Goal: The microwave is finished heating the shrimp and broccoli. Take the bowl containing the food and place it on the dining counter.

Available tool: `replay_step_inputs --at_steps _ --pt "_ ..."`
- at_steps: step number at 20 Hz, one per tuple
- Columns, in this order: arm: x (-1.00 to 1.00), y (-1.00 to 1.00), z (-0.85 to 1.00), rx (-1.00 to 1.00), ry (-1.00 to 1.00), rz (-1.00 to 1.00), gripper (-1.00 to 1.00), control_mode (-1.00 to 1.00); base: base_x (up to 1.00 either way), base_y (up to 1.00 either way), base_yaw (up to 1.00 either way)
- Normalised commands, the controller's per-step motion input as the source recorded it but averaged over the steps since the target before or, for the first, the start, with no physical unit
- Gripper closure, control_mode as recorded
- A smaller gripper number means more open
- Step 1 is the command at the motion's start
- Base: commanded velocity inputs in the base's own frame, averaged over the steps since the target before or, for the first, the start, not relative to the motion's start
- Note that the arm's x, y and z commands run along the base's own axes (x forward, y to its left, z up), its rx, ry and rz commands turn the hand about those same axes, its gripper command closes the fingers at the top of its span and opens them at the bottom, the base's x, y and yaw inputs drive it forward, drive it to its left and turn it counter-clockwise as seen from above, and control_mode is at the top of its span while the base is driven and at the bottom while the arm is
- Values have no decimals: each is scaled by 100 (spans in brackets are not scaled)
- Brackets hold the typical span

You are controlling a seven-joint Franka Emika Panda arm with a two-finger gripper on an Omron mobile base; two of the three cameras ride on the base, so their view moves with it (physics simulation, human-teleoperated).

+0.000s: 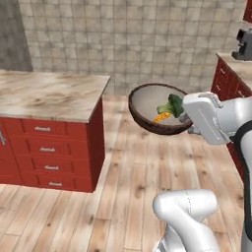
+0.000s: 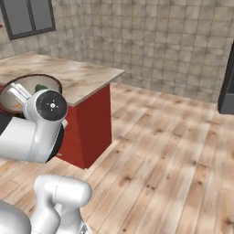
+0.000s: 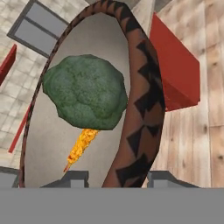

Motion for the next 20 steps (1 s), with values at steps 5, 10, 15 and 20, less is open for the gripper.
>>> replay_step_inputs --at_steps 5,10,15,20 --pt "0 0 0 0 0 0 100 100 100 31 22" --pt "0 0 0 0 0 0 100 100 100 39 1" --pt "0 0 0 0 0 0 100 100 94 98 -9" --pt "0 0 0 0 0 0 100 100 45 100 -33"
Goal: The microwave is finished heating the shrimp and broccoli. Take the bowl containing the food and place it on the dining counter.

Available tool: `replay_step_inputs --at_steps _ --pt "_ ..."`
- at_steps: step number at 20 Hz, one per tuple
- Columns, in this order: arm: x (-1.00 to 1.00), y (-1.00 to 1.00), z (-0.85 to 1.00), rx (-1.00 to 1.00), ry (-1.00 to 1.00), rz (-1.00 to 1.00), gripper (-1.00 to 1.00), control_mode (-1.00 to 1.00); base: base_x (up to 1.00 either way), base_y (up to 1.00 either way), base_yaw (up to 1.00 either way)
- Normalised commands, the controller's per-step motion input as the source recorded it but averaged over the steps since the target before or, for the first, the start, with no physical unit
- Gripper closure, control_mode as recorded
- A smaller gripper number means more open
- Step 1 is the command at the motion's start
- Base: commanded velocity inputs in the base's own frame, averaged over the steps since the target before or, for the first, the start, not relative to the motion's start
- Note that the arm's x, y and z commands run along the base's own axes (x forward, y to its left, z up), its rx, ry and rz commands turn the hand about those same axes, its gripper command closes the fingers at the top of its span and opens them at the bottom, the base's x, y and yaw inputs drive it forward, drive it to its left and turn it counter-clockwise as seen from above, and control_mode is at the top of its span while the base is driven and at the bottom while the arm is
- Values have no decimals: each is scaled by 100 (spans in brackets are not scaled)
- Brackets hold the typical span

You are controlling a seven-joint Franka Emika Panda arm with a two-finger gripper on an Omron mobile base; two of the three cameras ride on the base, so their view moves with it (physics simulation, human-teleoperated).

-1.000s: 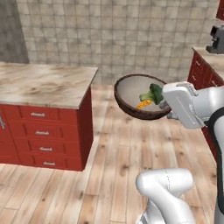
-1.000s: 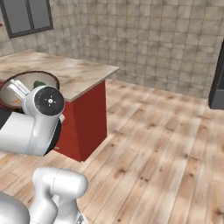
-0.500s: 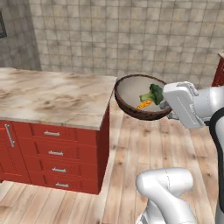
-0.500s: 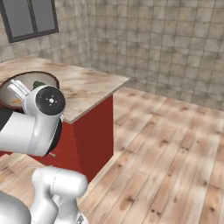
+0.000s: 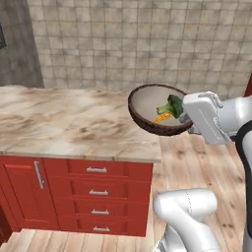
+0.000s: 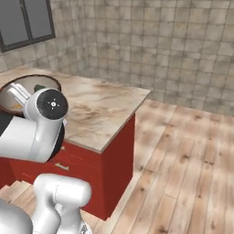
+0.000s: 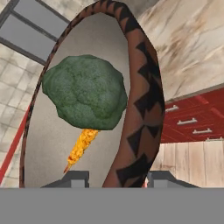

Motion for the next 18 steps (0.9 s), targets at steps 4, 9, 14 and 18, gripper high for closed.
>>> replay_step_inputs --at_steps 4,9,14,18 --pt "0 0 0 0 0 0 100 100 42 100 -46" --pt "0 0 0 0 0 0 100 100 20 100 -49" --pt "0 0 0 0 0 0 100 100 26 77 -33" --pt "0 0 0 0 0 0 100 100 51 27 -16"
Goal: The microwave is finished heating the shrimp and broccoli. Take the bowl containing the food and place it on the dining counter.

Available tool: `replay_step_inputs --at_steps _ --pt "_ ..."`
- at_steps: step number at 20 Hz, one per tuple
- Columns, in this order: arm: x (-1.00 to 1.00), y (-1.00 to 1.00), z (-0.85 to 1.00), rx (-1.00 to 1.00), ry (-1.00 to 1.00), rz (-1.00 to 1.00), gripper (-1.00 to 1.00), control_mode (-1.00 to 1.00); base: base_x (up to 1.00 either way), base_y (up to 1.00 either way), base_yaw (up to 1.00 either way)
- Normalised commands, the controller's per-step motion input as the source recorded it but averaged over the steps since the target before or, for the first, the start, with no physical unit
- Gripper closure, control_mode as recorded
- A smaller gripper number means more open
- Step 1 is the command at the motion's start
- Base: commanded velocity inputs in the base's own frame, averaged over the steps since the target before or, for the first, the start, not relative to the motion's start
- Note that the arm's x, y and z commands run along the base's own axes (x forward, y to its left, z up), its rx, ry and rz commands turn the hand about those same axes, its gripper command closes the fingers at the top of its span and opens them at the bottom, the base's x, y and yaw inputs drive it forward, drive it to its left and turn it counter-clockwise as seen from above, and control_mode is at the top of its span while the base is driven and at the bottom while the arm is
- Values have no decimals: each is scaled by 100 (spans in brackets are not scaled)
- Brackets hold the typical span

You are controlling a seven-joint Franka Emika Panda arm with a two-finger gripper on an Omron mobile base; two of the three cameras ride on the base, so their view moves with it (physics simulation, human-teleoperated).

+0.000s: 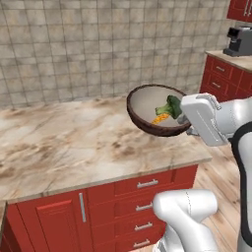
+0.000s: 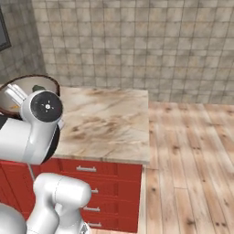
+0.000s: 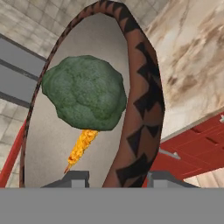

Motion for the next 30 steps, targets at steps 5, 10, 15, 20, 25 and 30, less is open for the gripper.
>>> replay_step_inputs --at_steps 5,10,15,20,25,30 --pt "11 -1 -1 0 0 0 100 -100 31 0 0" --pt "87 -28 -25 0 6 0 100 -100 0 0 0" --pt "100 -22 -45 -5 17 0 100 -100 0 0 0" --pt "97 -8 -68 -9 21 5 100 -100 0 0 0" --pt "91 -1 -69 -10 7 6 100 -100 0 0 0" --pt "15 -5 -13 0 2 2 100 -100 0 0 0"
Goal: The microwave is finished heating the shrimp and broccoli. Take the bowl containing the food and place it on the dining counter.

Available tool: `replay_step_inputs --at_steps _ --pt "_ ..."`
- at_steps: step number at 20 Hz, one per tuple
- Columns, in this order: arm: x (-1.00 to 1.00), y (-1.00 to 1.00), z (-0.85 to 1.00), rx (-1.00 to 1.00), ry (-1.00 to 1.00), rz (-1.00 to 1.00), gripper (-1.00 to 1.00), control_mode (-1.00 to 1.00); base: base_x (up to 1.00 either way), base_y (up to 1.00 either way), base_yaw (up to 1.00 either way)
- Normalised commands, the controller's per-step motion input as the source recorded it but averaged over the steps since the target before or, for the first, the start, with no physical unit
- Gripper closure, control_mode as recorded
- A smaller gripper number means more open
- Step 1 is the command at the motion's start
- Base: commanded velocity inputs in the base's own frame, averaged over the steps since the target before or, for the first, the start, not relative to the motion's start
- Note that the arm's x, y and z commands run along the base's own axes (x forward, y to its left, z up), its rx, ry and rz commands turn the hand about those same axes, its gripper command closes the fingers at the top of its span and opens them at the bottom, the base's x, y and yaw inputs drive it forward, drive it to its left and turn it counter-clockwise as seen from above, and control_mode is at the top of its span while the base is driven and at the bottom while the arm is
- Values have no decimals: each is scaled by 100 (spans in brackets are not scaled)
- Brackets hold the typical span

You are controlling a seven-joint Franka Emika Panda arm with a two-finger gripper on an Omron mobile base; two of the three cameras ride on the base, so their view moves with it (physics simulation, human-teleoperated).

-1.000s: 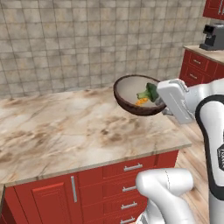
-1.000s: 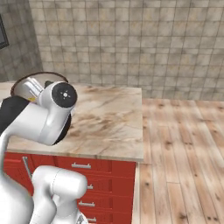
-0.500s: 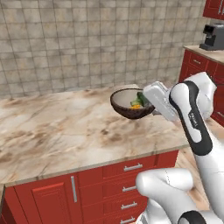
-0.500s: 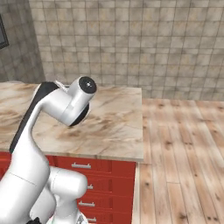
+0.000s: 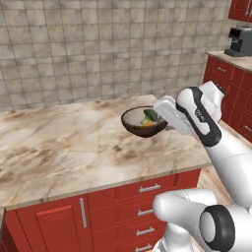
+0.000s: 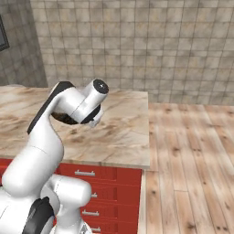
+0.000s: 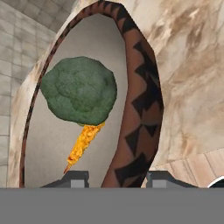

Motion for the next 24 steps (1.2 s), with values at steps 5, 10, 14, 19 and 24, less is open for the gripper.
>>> replay_step_inputs --at_steps 5,10,14,19,24 --pt "85 0 -55 0 1 -2 100 -100 0 0 0" --pt "85 7 -34 0 10 -4 100 -100 0 0 0" --pt "73 2 -39 0 11 -1 100 -100 0 0 0" --pt "57 0 -60 0 13 0 100 -100 0 0 0" --pt "46 0 -60 0 6 0 100 -100 0 0 0"
